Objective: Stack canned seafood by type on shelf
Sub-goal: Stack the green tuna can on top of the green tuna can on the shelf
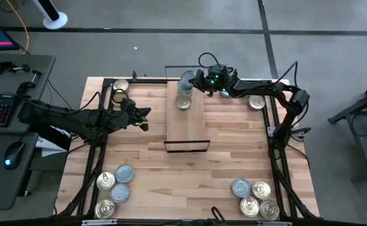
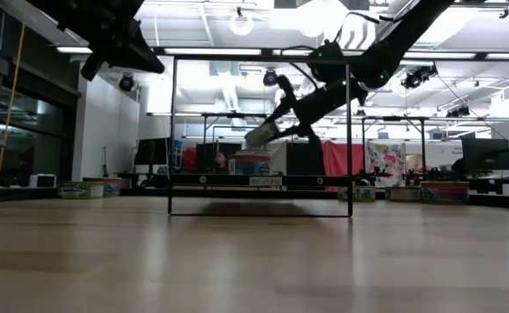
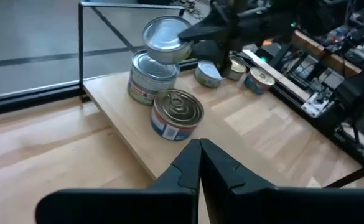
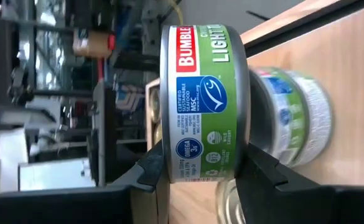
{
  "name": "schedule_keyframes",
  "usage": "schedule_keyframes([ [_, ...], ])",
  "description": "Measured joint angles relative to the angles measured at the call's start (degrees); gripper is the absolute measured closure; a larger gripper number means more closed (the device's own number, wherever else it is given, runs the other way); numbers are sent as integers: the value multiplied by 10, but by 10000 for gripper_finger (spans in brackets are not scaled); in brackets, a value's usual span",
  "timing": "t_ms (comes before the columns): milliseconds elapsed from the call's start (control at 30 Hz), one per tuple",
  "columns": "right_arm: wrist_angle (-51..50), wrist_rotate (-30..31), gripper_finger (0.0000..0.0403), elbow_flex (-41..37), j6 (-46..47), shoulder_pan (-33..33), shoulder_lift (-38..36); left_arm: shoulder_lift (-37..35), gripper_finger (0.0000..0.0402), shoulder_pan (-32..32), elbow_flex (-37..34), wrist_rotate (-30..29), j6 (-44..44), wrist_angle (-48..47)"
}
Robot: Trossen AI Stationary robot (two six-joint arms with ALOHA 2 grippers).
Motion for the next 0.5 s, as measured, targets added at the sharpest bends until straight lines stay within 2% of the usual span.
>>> schedule_keyframes([
  [200, 16, 32, 292, 1, 36, 20, 16, 0, 401, 18, 0, 47, 35, -1],
  [400, 13, 53, 292, 3, 38, 36, 16, -1, 402, 25, 0, 57, 52, -2],
  [500, 12, 67, 258, 3, 40, 42, 16, -1, 401, 28, 0, 59, 61, -2],
])
